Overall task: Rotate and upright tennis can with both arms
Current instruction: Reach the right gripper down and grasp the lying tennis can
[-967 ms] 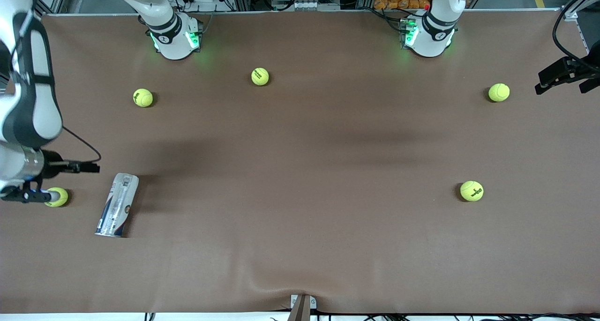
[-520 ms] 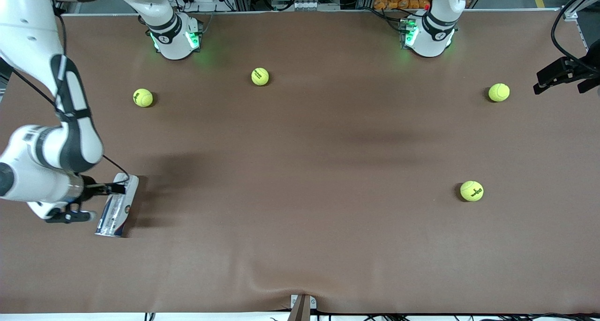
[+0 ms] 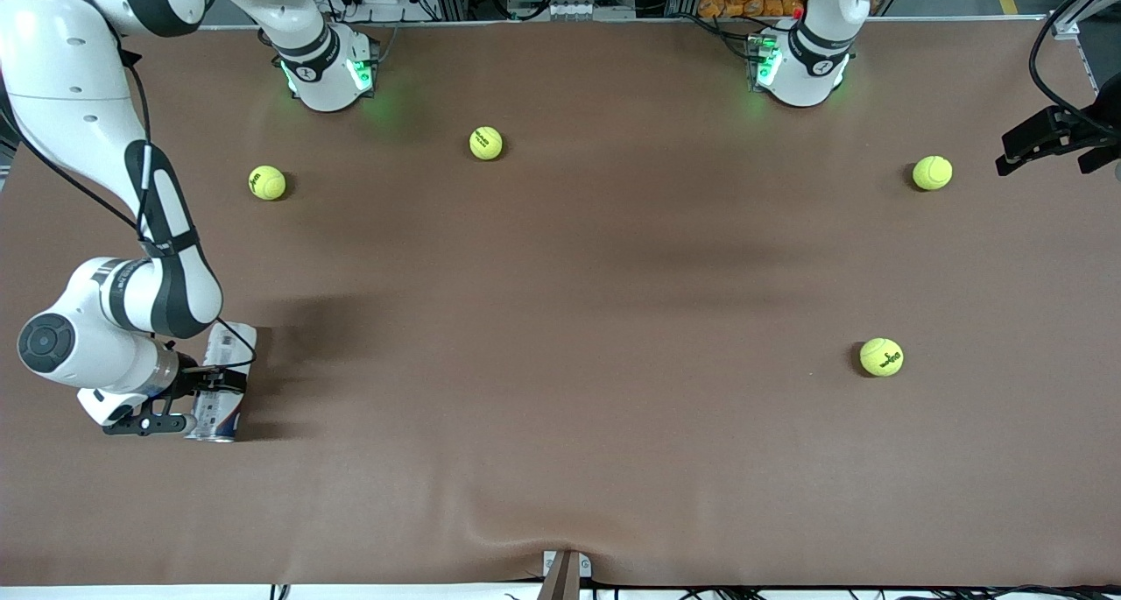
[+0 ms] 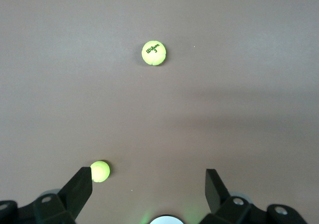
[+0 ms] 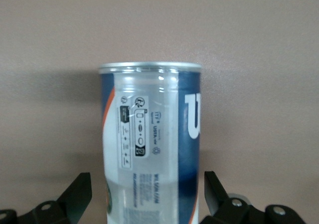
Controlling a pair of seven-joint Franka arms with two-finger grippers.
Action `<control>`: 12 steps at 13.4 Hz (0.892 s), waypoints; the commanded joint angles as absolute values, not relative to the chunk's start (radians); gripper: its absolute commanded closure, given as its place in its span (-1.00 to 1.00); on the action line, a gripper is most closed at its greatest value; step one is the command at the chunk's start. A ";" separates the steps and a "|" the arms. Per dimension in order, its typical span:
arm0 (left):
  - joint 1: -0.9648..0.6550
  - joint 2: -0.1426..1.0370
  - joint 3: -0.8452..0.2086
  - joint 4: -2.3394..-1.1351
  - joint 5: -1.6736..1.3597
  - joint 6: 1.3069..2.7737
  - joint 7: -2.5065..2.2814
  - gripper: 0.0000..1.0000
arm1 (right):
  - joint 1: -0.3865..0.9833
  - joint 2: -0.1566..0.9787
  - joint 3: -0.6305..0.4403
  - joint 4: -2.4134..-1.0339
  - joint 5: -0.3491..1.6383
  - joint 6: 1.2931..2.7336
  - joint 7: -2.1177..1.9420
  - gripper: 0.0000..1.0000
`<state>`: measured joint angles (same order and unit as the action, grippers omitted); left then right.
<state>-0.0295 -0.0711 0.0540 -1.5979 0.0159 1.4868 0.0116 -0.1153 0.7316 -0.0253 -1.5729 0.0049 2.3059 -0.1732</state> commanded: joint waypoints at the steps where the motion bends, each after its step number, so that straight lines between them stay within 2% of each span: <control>1: -0.028 -0.064 0.052 -1.580 0.008 1.470 0.014 -1.00 | -0.123 0.758 -0.018 -1.545 0.006 2.301 -0.190 -1.00; 12: -0.026 -0.064 0.052 -1.580 0.008 1.470 0.014 -1.00 | -0.129 0.788 -0.018 -1.554 0.009 2.263 -0.293 -1.00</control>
<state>-0.0290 -0.0710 0.0542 -1.5979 0.0159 1.4860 0.0116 -0.1168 0.7752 -0.0268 -1.5695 0.0045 2.2727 -0.2777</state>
